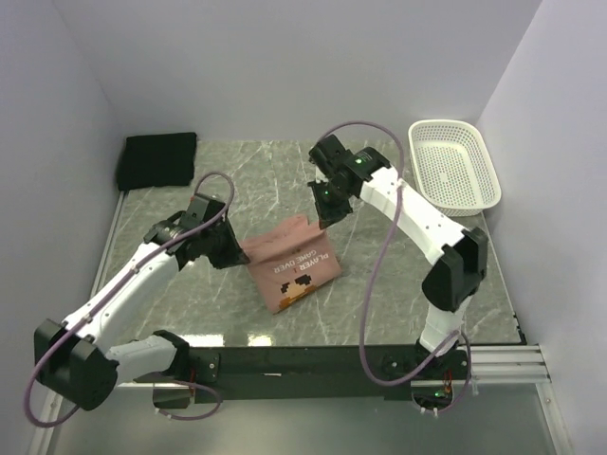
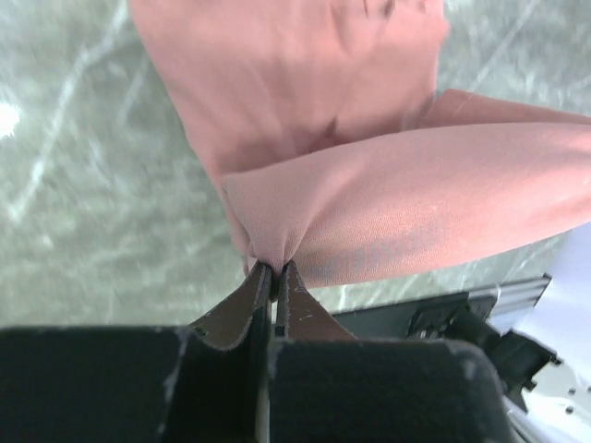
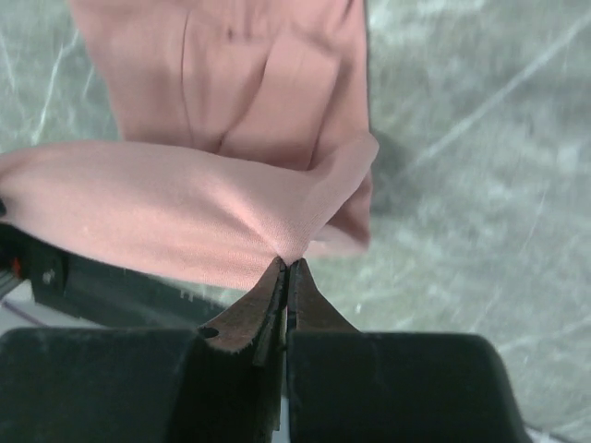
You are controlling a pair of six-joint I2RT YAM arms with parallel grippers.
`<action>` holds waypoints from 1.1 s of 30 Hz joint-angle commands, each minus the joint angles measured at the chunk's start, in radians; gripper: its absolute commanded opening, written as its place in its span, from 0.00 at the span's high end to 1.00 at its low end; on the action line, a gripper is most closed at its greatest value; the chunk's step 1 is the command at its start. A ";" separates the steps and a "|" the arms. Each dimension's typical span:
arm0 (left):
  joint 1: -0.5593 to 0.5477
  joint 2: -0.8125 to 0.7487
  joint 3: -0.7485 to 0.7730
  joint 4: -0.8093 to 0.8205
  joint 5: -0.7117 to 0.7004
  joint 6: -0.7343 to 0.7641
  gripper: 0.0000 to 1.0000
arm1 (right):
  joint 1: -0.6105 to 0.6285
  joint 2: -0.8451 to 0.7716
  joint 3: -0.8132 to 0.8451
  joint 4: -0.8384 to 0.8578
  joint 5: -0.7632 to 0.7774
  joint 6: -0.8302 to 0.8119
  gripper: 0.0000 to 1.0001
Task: Fold and stack the t-shirts
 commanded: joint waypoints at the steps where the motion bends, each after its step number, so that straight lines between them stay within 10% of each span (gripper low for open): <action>1: 0.067 0.044 -0.006 0.079 0.040 0.100 0.99 | -0.033 0.074 0.108 0.048 0.021 -0.062 1.00; 17: 0.210 0.334 -0.068 0.309 -0.007 0.132 0.97 | -0.093 0.368 0.150 0.290 -0.048 -0.070 0.92; 20: 0.212 0.356 -0.061 0.312 -0.044 0.126 0.84 | -0.095 0.362 0.131 0.330 -0.053 -0.061 0.81; 27: 0.215 0.252 -0.048 0.271 -0.110 0.131 0.17 | -0.095 0.116 -0.094 0.512 -0.045 -0.024 0.63; 33: 0.198 0.029 -0.120 0.334 -0.055 0.120 0.29 | -0.107 -0.119 -0.410 0.836 -0.289 0.015 0.60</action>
